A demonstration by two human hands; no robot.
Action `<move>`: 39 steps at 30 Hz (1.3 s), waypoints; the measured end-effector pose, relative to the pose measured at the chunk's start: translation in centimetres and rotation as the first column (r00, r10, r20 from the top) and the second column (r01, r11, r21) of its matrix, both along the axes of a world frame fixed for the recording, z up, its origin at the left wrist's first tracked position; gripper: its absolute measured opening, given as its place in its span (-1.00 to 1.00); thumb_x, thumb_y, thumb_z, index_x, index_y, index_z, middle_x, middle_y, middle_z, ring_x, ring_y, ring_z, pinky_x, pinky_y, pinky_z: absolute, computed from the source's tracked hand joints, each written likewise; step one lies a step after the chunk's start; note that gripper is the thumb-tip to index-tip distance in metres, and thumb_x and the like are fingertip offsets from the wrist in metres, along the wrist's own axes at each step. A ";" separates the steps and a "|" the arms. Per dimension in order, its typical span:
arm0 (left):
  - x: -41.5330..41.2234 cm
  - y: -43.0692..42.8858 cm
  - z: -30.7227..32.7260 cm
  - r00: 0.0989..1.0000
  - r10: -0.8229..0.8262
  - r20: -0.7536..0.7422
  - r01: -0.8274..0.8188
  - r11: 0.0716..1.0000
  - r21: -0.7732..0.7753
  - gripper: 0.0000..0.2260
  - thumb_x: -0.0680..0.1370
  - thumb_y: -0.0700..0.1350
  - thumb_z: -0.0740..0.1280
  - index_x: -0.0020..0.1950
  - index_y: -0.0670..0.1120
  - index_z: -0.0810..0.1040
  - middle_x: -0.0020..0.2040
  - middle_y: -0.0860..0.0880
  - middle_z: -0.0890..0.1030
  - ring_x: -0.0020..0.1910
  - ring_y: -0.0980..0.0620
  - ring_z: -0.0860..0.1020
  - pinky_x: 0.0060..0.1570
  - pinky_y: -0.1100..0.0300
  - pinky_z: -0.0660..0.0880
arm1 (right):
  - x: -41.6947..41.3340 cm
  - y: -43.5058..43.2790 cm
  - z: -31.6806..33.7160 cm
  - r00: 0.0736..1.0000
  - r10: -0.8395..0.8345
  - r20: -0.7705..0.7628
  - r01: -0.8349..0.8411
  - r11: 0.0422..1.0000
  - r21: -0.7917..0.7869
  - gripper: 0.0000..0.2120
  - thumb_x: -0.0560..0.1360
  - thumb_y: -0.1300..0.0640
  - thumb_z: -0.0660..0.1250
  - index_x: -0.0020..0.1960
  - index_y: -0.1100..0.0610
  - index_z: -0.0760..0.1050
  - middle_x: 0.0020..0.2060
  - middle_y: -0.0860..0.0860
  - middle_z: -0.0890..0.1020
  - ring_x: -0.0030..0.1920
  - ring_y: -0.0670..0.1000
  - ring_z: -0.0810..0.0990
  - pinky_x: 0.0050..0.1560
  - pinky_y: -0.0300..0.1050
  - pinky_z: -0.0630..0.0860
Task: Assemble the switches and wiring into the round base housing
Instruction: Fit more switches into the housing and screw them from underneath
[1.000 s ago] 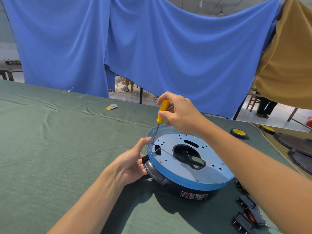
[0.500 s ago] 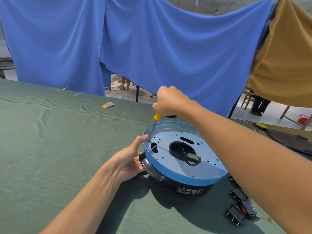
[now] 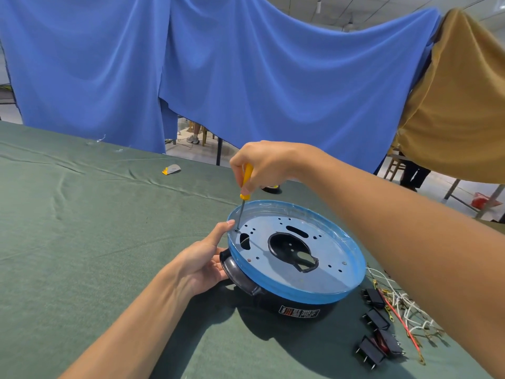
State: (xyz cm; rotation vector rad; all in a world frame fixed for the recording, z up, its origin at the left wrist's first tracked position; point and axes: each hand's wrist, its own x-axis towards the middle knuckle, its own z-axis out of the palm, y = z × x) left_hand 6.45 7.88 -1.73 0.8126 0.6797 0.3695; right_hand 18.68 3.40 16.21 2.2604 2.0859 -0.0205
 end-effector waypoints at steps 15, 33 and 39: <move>-0.1 0.0 0.0 1.000 -0.005 0.022 0.004 0.999 0.033 -0.40 0.33 0.09 0.51 0.15 -0.34 0.55 -0.06 -0.28 0.69 -0.21 -0.18 0.68 -0.30 0.06 0.62 | 0.8 1.2 0.6 0.987 -0.031 -0.157 0.018 0.996 -0.087 -0.96 0.44 0.16 0.46 -0.18 0.06 0.64 -0.39 -0.01 0.69 -0.34 -0.06 0.69 -0.40 -0.30 0.54; -0.3 -0.3 0.2 1.000 0.004 0.008 -0.005 0.998 0.065 -0.43 0.35 0.09 0.49 0.15 -0.32 0.56 -0.04 -0.28 0.68 -0.17 -0.19 0.67 -0.14 -0.01 0.63 | 1.4 2.1 -2.3 0.990 -0.139 0.018 0.134 0.978 0.162 -0.72 0.56 0.11 0.18 -0.31 0.15 0.31 -0.40 0.07 0.42 -0.41 0.09 0.38 -0.45 -0.17 0.28; -0.3 -0.4 0.4 1.000 0.002 0.008 -0.003 0.998 0.069 -0.41 0.37 0.10 0.48 0.21 -0.32 0.56 0.07 -0.29 0.66 -0.05 -0.22 0.66 -0.08 -0.04 0.61 | 0.7 1.5 -0.5 0.991 -0.132 -0.036 0.130 0.990 -0.049 -0.72 0.56 -0.09 0.28 -0.06 0.14 0.46 -0.33 0.02 0.57 -0.53 -0.10 0.59 -0.51 -0.28 0.47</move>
